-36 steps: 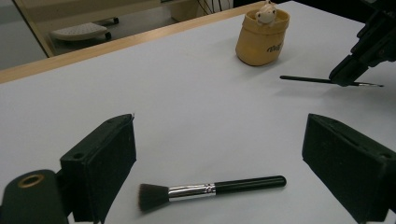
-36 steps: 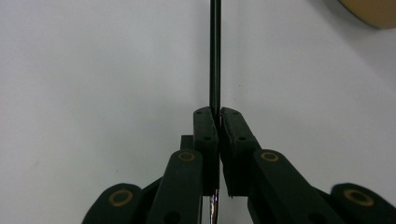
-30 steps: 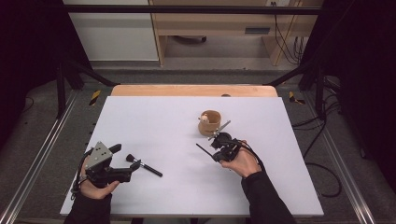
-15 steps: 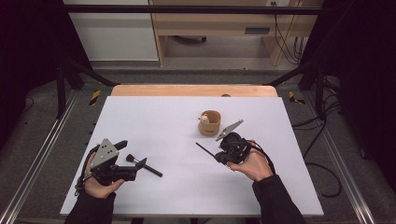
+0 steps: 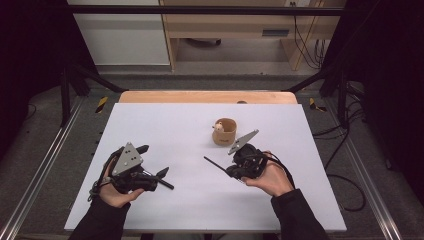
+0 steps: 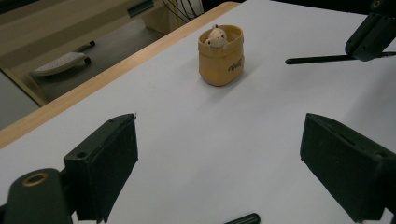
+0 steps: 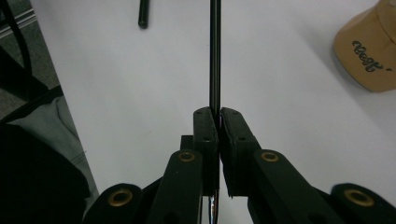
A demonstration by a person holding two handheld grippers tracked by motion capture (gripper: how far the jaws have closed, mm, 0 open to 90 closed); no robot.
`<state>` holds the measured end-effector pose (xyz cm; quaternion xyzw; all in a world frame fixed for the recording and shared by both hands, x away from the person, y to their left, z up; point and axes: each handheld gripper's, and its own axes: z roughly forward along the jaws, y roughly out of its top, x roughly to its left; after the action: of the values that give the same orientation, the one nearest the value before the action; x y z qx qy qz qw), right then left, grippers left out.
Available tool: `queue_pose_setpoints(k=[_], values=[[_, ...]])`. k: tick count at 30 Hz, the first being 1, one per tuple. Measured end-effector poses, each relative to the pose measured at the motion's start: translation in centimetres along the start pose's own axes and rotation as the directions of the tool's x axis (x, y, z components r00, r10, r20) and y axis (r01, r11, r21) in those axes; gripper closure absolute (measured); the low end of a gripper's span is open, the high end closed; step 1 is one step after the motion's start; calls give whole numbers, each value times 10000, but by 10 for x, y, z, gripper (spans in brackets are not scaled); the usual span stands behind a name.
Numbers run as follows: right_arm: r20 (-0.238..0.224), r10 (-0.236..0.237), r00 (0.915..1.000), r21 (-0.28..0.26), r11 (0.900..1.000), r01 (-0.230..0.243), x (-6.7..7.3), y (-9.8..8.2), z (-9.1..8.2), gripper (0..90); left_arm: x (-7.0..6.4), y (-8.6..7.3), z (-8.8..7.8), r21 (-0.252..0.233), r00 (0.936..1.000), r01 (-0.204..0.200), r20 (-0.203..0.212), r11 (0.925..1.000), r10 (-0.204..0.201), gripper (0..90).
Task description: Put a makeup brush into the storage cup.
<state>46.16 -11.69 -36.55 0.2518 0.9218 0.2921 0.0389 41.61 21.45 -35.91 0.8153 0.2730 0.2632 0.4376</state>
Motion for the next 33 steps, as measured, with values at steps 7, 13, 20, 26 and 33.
queue_pose_setpoints(k=[7,13,20,26,33], values=[[-162,-141,9998,-4,9999,141,3,4,-2,858,-9,10,7,344,9982,-584,180,9977,578,105],[-307,-235,9993,46,9997,237,4,3,-1,858,-20,22,13,434,9942,-1021,371,9938,1005,107],[-550,-253,9982,-8,9997,253,4,4,1,858,-26,34,15,534,9876,-1520,489,9869,1495,112],[-666,-288,9974,66,9995,293,4,5,2,858,-32,40,21,815,9775,-2052,668,9753,2001,117],[-911,-426,9949,64,9990,434,6,7,6,858,-39,43,30,1133,9631,-2579,1097,9595,2459,122]])
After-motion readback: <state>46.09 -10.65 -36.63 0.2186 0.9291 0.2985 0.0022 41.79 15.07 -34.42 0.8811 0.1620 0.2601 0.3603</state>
